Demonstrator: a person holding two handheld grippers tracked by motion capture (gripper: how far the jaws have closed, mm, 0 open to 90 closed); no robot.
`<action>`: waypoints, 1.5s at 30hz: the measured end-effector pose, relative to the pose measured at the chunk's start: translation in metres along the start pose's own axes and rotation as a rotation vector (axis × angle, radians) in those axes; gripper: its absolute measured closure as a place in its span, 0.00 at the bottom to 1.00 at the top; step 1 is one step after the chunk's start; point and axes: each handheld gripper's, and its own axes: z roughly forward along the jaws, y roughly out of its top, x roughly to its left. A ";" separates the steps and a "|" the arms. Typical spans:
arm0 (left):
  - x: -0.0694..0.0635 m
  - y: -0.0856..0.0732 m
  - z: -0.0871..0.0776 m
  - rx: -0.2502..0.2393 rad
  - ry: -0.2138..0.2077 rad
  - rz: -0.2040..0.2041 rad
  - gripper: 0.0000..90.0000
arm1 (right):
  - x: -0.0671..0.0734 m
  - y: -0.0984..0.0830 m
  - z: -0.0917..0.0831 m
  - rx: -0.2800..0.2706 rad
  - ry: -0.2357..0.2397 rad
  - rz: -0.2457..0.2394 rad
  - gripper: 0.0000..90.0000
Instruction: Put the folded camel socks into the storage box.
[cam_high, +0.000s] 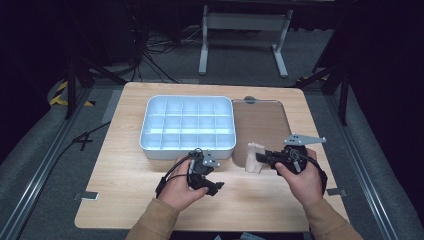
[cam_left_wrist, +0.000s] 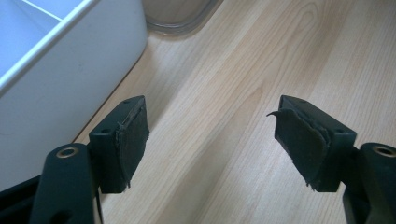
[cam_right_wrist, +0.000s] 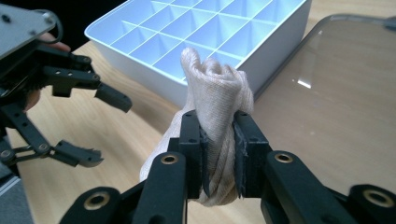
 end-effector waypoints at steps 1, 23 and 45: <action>0.000 0.000 0.000 -0.006 -0.002 0.001 0.29 | -0.001 0.004 -0.001 0.005 0.001 0.001 0.85; 0.003 -0.001 -0.003 -0.011 0.003 -0.009 0.29 | -0.049 0.054 0.015 0.036 -0.021 -0.018 0.84; 0.009 -0.009 -0.013 -0.016 0.024 -0.027 0.30 | -0.050 0.081 0.038 0.105 -0.061 -0.157 0.84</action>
